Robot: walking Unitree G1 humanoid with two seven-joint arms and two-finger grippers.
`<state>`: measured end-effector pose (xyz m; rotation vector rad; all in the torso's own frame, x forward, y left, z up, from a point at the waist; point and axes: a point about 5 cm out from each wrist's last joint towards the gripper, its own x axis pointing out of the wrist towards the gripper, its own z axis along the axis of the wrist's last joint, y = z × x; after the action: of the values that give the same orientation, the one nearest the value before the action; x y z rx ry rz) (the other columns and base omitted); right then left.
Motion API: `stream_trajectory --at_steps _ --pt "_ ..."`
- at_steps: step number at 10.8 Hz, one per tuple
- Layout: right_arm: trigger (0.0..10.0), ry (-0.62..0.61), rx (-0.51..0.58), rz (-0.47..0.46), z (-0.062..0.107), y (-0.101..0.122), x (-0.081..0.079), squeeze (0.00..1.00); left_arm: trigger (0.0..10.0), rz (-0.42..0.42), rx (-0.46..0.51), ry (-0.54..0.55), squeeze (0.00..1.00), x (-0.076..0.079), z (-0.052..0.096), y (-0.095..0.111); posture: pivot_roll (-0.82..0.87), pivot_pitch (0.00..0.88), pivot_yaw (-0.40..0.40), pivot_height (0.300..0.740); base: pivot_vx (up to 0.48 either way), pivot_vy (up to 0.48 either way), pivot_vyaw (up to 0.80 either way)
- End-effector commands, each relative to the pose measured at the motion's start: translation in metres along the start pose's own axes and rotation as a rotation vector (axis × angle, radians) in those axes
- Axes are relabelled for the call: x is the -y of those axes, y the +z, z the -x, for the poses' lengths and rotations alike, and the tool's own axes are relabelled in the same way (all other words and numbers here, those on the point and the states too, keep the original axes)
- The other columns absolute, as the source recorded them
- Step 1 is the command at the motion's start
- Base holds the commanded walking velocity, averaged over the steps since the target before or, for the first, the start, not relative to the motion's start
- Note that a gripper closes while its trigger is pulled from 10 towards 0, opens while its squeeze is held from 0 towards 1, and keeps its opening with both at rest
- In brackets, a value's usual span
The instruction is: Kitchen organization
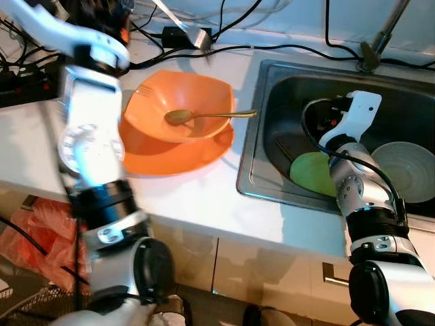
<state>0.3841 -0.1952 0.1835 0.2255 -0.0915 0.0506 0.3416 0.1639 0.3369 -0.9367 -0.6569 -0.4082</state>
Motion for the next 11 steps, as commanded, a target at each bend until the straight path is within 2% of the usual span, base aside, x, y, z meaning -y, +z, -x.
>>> stream_trajectory --at_steps 1,2,4,5,6,8,11 --pt "10.0 0.005 0.024 -0.013 -0.001 0.006 0.000 0.00 10.0 0.053 0.039 0.003 0.00 0.002 -0.004 0.004 0.08 0.119 -0.003 0.723 0.000 0.000 0.00" --pt "10.0 0.010 0.036 -0.034 -0.001 0.008 -0.002 0.00 10.0 0.143 0.051 0.048 0.00 -0.007 -0.003 0.000 0.08 0.118 -0.003 0.723 0.000 0.000 0.00" --pt "10.0 0.027 0.049 -0.042 -0.002 0.010 -0.006 0.00 10.0 0.228 0.030 0.089 0.00 -0.012 -0.001 -0.015 0.08 0.117 -0.004 0.723 0.000 0.000 0.00" --pt "10.0 0.047 0.059 -0.056 -0.002 0.011 -0.010 0.00 10.0 0.287 0.014 0.092 0.00 -0.009 -0.003 -0.026 0.08 0.115 -0.002 0.723 0.000 0.000 0.00" --pt "10.0 0.055 0.067 -0.082 -0.002 0.013 -0.012 0.00 10.0 0.313 0.006 0.096 0.00 -0.008 -0.004 -0.030 0.08 0.115 -0.002 0.723 0.000 0.000 0.00" --pt "10.0 0.084 0.087 -0.122 -0.002 0.018 -0.020 0.00 10.0 0.395 -0.050 0.107 0.00 -0.001 -0.005 -0.054 0.07 0.115 0.002 0.723 0.000 0.000 0.00" --pt "10.0 0.127 0.117 -0.153 -0.001 0.027 -0.028 0.00 10.0 0.425 -0.105 0.094 0.00 0.009 -0.007 -0.071 0.05 0.112 0.008 0.723 0.000 0.000 0.00"
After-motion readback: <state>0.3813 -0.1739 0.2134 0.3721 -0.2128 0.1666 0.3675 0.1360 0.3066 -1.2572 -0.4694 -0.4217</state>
